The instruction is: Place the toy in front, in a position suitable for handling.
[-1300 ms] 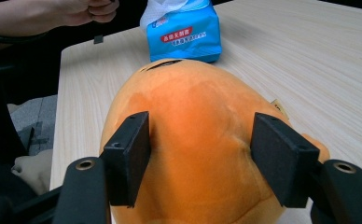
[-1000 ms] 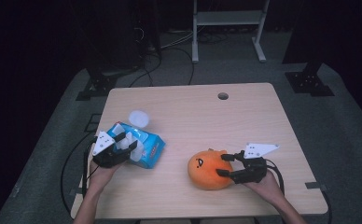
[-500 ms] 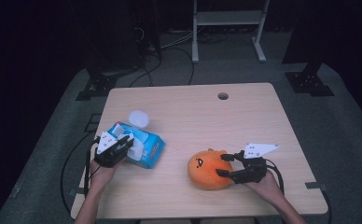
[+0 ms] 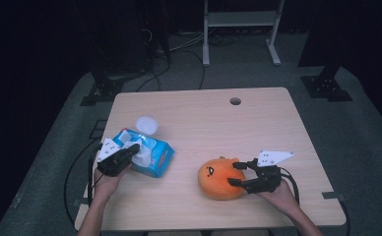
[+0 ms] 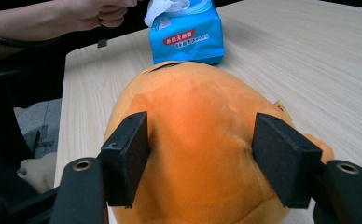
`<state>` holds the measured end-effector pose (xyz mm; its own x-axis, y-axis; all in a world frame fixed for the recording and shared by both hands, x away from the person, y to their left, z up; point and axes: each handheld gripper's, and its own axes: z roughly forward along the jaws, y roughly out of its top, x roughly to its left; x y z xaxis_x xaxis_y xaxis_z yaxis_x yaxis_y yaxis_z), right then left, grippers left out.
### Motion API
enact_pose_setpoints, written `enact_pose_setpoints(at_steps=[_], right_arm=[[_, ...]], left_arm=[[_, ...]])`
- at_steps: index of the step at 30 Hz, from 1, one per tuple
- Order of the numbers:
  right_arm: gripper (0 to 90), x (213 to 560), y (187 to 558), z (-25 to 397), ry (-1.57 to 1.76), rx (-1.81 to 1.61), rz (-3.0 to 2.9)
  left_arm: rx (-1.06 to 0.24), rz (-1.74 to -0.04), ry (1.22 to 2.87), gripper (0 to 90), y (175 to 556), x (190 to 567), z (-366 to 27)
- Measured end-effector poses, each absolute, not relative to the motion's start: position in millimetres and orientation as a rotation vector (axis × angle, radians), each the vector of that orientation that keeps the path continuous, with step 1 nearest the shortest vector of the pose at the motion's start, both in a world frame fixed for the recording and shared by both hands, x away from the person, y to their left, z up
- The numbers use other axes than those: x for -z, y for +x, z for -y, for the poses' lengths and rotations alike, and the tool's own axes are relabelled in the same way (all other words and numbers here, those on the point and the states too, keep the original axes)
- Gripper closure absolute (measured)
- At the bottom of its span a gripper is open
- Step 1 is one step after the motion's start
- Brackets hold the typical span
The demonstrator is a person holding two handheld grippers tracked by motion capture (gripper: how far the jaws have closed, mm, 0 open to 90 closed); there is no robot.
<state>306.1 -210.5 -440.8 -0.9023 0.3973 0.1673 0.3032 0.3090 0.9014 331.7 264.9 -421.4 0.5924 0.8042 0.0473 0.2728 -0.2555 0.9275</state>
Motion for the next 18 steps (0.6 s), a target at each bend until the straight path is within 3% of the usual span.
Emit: enact_pose_setpoints(at_steps=[18], right_arm=[[35.3,441,307,210,0.661,-1.669,-2.471]], left_arm=[[-0.532,-0.721,1.787,86.9,320,389,-235]])
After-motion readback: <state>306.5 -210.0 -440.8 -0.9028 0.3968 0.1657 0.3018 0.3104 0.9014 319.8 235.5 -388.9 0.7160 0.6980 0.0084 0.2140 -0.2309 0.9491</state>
